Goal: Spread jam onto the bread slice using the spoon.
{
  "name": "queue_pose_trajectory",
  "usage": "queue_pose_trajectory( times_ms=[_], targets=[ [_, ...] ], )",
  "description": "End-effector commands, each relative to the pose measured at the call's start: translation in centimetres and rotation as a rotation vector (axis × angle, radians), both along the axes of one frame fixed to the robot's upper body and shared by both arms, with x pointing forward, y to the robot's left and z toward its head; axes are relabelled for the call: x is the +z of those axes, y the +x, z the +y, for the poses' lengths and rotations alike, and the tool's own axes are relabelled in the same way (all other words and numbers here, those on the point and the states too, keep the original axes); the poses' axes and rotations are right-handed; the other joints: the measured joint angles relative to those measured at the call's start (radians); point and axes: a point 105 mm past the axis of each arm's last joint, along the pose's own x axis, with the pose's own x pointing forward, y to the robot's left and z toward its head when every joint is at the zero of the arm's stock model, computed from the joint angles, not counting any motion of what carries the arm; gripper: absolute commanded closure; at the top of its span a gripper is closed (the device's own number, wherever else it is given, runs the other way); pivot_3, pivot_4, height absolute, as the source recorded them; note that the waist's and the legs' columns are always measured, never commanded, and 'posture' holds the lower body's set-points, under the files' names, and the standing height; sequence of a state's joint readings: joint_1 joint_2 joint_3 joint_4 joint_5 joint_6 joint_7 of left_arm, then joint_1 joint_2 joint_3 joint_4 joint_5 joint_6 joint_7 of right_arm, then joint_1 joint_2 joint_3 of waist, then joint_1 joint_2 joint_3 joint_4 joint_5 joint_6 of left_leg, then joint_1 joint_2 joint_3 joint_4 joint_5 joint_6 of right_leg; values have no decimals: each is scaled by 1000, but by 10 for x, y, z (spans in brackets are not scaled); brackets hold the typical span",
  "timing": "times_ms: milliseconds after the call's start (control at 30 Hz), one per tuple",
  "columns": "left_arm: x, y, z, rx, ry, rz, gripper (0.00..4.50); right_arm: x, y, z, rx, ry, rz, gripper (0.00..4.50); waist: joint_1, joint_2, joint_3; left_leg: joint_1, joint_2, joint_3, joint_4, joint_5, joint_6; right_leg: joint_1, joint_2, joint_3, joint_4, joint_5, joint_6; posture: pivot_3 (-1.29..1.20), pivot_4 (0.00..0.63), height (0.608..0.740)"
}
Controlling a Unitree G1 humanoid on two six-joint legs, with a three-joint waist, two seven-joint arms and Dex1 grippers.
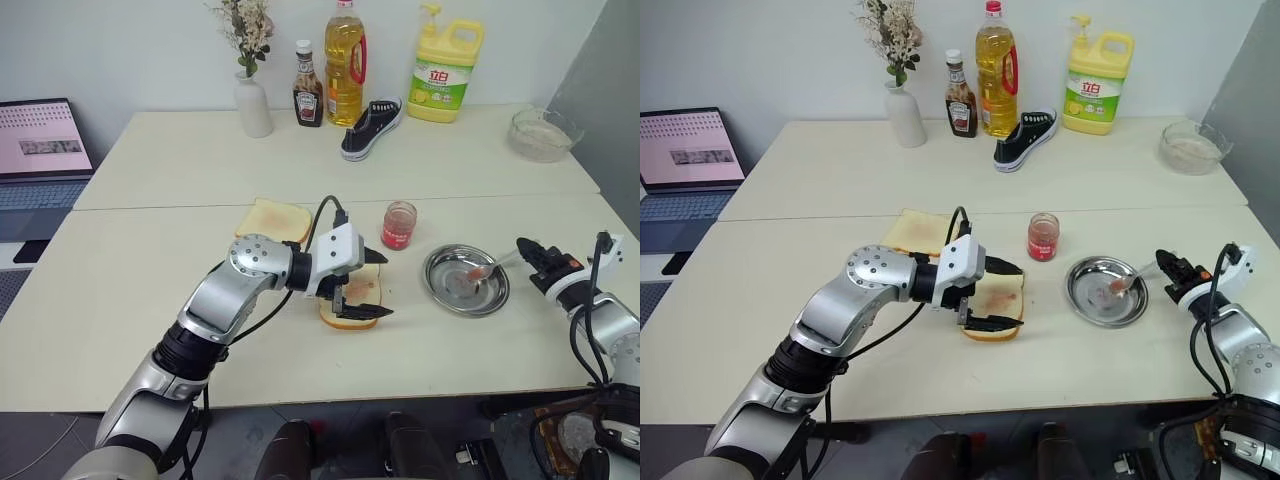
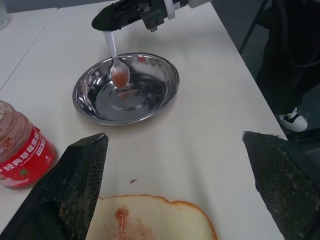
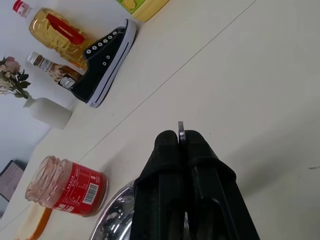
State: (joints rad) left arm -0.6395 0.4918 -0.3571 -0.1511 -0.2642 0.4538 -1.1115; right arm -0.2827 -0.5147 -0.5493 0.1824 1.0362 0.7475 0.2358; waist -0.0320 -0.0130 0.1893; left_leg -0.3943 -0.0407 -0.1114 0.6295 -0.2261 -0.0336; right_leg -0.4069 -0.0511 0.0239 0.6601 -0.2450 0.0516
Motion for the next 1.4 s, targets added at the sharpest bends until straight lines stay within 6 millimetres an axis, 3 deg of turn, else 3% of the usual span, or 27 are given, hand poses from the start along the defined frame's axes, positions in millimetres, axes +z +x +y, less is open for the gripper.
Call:
queue_pose_trajectory(
  times_ms=[33,233,333,967,1067,1133,1233,1400],
  targets=[
    [11,-1,2,-2,-21,-38,0,10,-1,-7,-19,-17,-30,3126,0,0,0,0,0,0,0,0,0,0,0,0,0,0,0,0,150,740],
    [12,-2,1,0,-27,-37,0,10,0,-12,-41,-14,-26,926,0,0,0,0,0,0,0,0,0,0,0,0,0,0,0,0,150,740],
    [13,-2,1,1,-30,-36,0,15,0,-14,-49,-12,-37,29,0,0,0,0,0,0,0,0,0,0,0,0,0,0,0,0,150,740],
    [16,6,10,35,-23,-49,0,25,-1,-14,-44,-22,-55,29,0,0,0,0,0,0,0,0,0,0,0,0,0,0,0,0,150,740],
    [16,8,20,48,-2,-56,0,39,-3,-18,-46,-78,-70,29,-1,0,0,0,0,0,0,0,0,0,0,0,0,0,0,0,150,740],
    [18,13,38,78,31,-56,0,58,-7,-16,1,-221,-79,29,-2,2,1,0,0,0,0,0,0,0,0,0,0,0,0,0,150,740],
    [20,22,76,152,98,-49,0,80,-17,11,205,-498,-93,29,-4,2,1,0,0,2,-1,0,0,-1,0,1,0,-1,1,0,150,740],
    [21,32,123,267,195,-64,0,99,-40,70,560,-733,-163,29,-7,1,1,0,2,-1,0,0,0,0,2,-1,-1,-1,1,0,150,740]
  ],
)
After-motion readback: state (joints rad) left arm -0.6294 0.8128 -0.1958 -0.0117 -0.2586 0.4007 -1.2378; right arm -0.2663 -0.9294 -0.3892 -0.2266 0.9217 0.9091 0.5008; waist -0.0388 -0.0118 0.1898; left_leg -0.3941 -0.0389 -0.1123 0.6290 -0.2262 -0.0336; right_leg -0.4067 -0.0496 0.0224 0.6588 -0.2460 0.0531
